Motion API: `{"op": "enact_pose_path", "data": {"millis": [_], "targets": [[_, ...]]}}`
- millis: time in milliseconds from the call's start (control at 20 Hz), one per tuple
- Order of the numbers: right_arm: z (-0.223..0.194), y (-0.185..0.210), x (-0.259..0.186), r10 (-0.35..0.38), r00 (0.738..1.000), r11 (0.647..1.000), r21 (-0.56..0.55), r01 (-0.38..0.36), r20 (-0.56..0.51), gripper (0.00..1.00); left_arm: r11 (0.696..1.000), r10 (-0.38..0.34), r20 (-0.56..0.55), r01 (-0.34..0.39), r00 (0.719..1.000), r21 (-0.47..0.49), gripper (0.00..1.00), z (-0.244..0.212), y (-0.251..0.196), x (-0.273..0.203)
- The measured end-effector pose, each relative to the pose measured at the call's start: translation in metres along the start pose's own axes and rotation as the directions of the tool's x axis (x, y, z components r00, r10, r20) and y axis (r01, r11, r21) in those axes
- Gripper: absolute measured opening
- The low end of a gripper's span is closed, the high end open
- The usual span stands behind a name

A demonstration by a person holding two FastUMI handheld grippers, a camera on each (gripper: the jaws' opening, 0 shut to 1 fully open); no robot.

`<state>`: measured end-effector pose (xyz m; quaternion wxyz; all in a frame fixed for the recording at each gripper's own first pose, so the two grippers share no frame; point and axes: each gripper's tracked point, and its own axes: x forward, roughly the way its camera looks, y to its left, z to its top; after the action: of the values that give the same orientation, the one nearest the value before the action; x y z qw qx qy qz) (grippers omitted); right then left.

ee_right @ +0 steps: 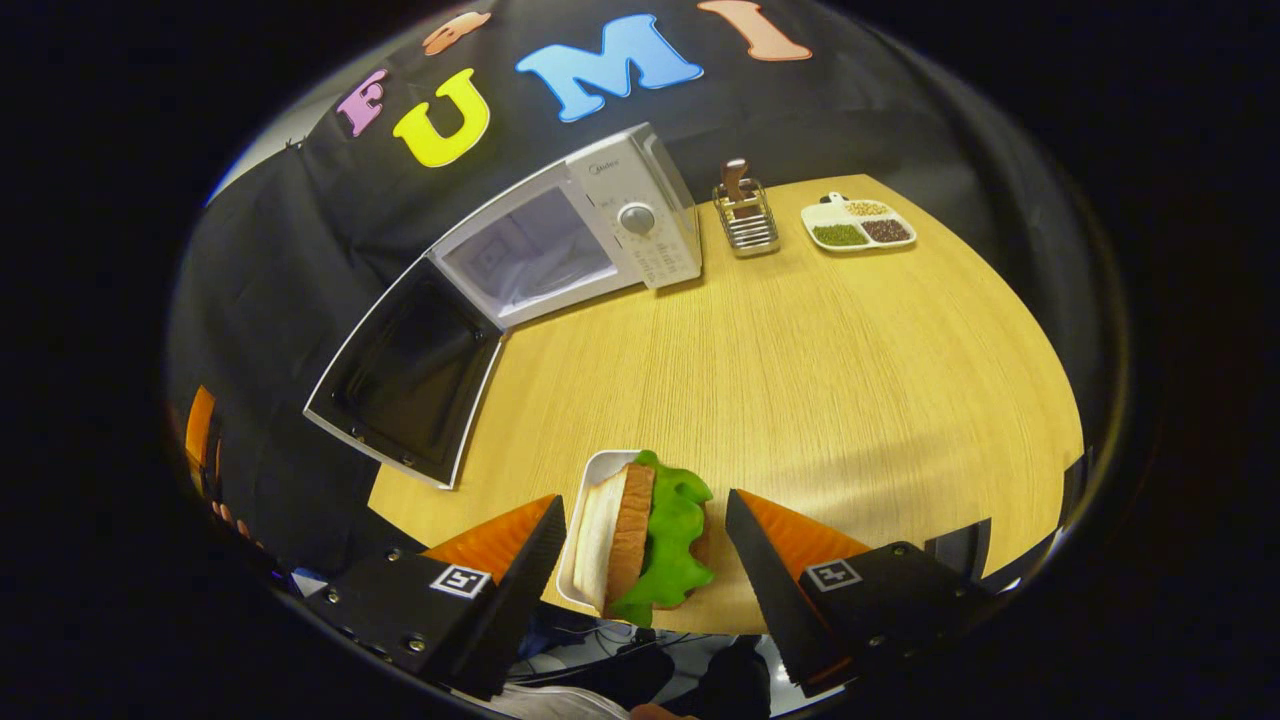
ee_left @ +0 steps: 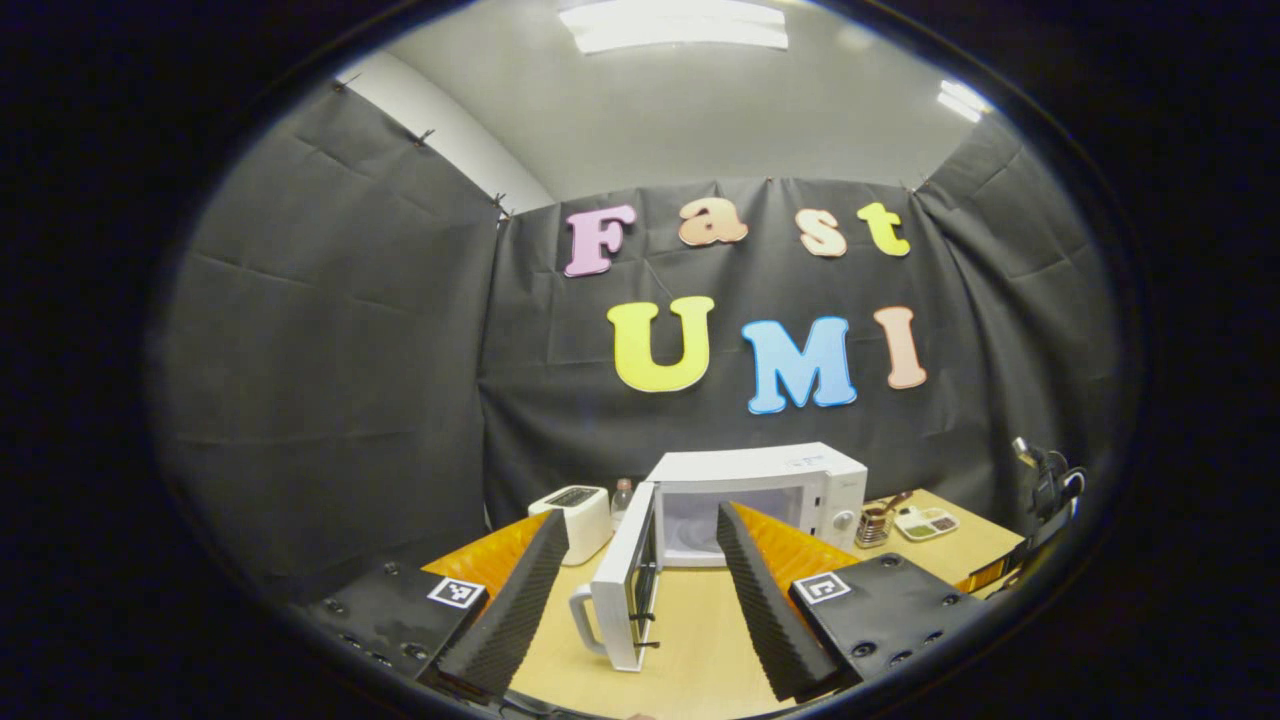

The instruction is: Open the microwave oven with the left hand, put the food in, and close the microwave oven.

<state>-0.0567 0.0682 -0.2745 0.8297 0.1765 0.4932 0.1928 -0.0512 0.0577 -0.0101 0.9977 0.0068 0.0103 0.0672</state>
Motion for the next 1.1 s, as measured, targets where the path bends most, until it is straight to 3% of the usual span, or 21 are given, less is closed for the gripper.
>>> {"op": "enact_pose_path", "data": {"millis": [150, 300, 400, 500, 550, 1000, 1050, 1100], "targets": [[-0.015, -0.004, 0.010, 0.029, 0.998, 0.999, 0.035, -0.027, -0.062, 0.99, 1.000, 0.023, 0.001, -0.023, 1.000, 0.011, 0.96, 0.002, -0.001, -0.005], [-0.028, -0.002, 0.017, 0.081, 0.990, 0.992, 0.105, -0.069, -0.116, 0.93, 0.999, 0.044, -0.006, -0.043, 0.999, 0.028, 0.95, 0.002, -0.002, -0.011], [-0.030, 0.003, 0.019, 0.118, 0.983, 0.985, 0.138, -0.098, -0.141, 0.65, 0.998, 0.057, -0.011, -0.056, 0.998, 0.039, 0.96, 0.002, -0.004, -0.014], [-0.028, 0.008, 0.019, 0.155, 0.977, 0.980, 0.150, -0.133, -0.148, 0.64, 0.997, 0.065, -0.017, -0.064, 0.998, 0.044, 0.96, 0.001, -0.005, -0.017], [-0.030, 0.010, 0.017, 0.169, 0.972, 0.980, 0.134, -0.148, -0.161, 0.44, 0.997, 0.068, -0.020, -0.067, 0.997, 0.045, 0.96, -0.001, -0.006, -0.017], [-0.004, 0.019, 0.007, 0.179, 0.977, 0.983, 0.063, -0.173, -0.112, 0.44, 0.996, 0.083, -0.024, -0.083, 0.996, -0.010, 0.99, -0.003, 0.003, 0.001], [0.002, 0.016, 0.010, 0.167, 0.982, 0.984, 0.074, -0.161, -0.091, 0.39, 0.996, 0.081, -0.026, -0.082, 0.996, -0.019, 0.99, -0.007, 0.006, 0.007], [0.001, 0.017, 0.014, 0.168, 0.980, 0.984, 0.078, -0.161, -0.104, 0.25, 0.997, 0.075, -0.024, -0.076, 0.997, -0.027, 0.98, -0.008, 0.007, 0.013]]}}
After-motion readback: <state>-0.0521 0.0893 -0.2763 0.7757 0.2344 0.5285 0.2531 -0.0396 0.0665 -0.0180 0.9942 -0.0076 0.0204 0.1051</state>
